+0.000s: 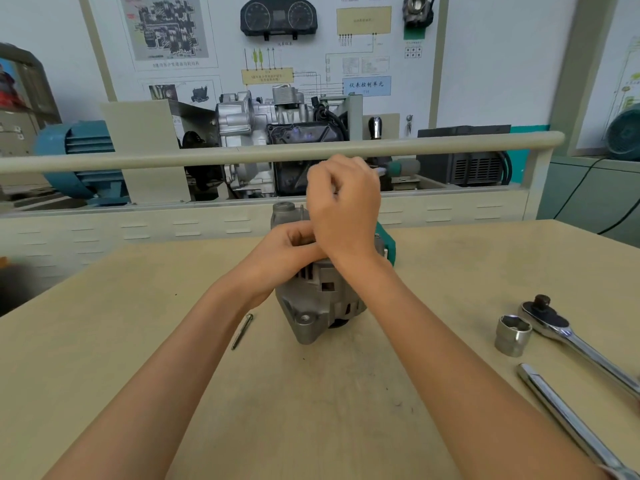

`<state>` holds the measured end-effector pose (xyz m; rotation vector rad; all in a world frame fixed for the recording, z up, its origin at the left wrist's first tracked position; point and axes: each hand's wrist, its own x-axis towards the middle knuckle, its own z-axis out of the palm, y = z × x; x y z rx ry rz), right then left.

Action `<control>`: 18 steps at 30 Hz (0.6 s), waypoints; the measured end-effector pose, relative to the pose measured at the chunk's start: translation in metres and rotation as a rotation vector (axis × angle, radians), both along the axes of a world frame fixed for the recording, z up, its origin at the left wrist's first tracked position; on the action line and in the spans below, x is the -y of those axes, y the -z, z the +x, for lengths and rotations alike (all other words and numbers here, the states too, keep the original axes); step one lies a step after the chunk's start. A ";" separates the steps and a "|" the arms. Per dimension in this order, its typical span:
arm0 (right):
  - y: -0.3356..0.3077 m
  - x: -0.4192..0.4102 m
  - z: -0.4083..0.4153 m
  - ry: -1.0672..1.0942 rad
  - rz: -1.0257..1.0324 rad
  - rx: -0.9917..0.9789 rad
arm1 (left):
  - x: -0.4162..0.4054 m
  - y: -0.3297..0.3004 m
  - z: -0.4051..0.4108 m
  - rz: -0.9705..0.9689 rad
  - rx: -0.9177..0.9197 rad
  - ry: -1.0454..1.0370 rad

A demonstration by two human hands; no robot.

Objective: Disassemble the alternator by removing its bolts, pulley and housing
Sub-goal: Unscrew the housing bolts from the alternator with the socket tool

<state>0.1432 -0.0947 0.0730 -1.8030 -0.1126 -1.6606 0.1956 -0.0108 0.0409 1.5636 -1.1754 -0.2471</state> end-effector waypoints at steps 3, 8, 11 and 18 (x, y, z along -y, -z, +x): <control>-0.010 0.004 -0.003 -0.516 0.301 -0.022 | 0.000 -0.001 0.001 0.005 -0.042 0.016; -0.019 0.024 0.002 -1.036 0.556 -0.126 | 0.000 -0.001 0.002 0.002 -0.063 0.028; -0.019 0.022 0.001 -1.015 0.551 -0.141 | 0.002 0.000 0.001 -0.018 -0.056 0.011; 0.004 -0.006 0.006 0.004 0.012 0.073 | -0.001 0.002 0.002 -0.011 0.003 -0.030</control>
